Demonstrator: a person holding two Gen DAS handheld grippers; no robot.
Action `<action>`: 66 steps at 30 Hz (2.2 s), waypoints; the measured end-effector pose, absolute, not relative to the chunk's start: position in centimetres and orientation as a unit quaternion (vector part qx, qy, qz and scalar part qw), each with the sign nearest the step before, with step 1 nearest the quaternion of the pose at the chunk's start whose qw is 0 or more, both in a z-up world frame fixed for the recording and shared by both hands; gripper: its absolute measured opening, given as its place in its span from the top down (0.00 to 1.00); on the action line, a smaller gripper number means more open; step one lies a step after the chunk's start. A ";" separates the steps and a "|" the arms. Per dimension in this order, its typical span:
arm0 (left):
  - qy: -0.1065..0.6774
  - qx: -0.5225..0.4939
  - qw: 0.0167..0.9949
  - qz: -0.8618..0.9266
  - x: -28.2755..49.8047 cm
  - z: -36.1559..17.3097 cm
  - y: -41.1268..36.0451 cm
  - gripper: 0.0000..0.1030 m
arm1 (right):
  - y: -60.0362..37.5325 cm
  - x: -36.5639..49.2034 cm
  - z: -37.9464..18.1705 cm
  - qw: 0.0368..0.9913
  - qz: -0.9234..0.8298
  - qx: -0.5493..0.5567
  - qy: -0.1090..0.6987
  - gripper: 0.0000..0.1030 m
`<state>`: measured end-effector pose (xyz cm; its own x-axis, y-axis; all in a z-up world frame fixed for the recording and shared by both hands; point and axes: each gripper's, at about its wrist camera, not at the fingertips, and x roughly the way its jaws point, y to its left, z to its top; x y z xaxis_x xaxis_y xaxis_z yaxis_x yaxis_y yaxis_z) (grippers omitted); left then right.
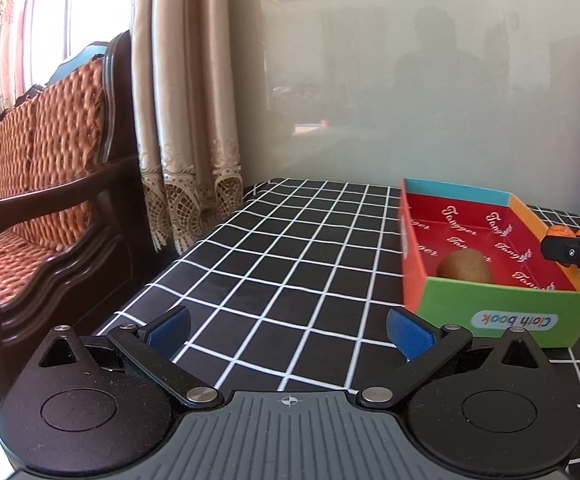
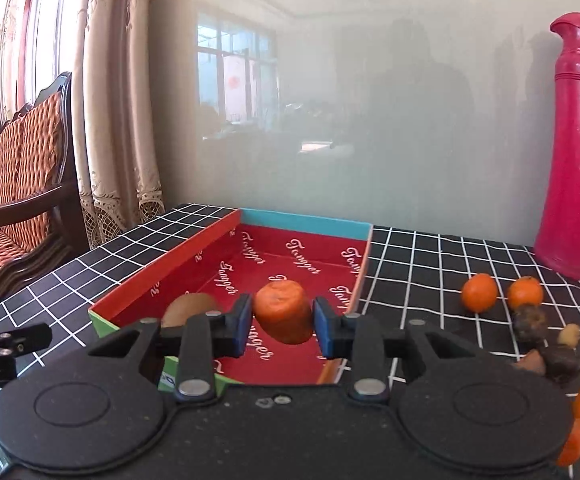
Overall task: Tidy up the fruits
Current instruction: 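Carry the carrot chunk over the box and open the right tool, then grasp the second orange carrot chunk with the left tool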
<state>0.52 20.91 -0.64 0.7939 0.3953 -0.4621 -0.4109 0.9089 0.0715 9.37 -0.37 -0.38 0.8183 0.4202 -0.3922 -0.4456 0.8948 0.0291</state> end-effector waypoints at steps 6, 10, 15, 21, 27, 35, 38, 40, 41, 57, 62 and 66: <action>0.240 -0.023 0.946 0.217 0.3 -0.7 21.5 0.00 | 0.9 9.4 -1.1 0.951 0.226 -0.038 0.209 0.61; 0.238 -0.024 0.947 0.212 0.4 -0.6 21.4 0.00 | 0.3 8.8 -0.6 0.956 0.223 -0.030 0.188 0.54; 0.234 -0.023 0.951 0.203 0.6 -0.5 20.6 0.00 | -1.3 8.4 -0.1 0.965 0.202 -0.024 0.167 0.45; 0.231 -0.014 0.955 0.184 1.1 -0.1 18.7 0.00 | -4.4 7.7 0.9 0.976 0.163 -0.015 0.141 0.37; 0.225 -0.022 0.961 0.157 1.6 0.4 16.7 0.00 | -8.0 7.5 1.5 0.983 0.120 -0.007 0.136 0.32; 0.218 -0.023 0.970 0.109 2.3 0.7 12.6 0.00 | -13.3 6.4 1.7 0.988 0.068 0.004 0.139 0.31; 0.212 -0.009 0.974 0.082 2.3 0.8 10.6 0.00 | -15.8 5.9 1.9 0.989 0.044 0.017 0.139 0.30; 0.210 -0.004 0.975 0.069 2.4 0.8 9.3 0.00 | -17.4 5.6 2.0 0.989 0.027 0.028 0.140 0.30; 0.209 -0.001 0.976 0.062 2.4 0.9 8.7 0.00 | -18.2 5.4 2.0 0.990 0.020 0.034 0.139 0.30; 0.215 0.023 0.976 -0.034 3.3 0.1 -0.3 0.00 | -25.4 4.0 0.5 0.982 -0.048 0.043 0.176 0.28; 0.221 0.029 0.972 -0.070 3.8 -0.3 -3.4 0.00 | -26.5 4.2 0.0 0.980 -0.054 0.043 0.185 0.27; 0.238 0.028 0.967 -0.089 4.9 -0.9 -5.5 0.18 | -27.0 4.3 -0.6 0.979 -0.061 0.037 0.193 0.27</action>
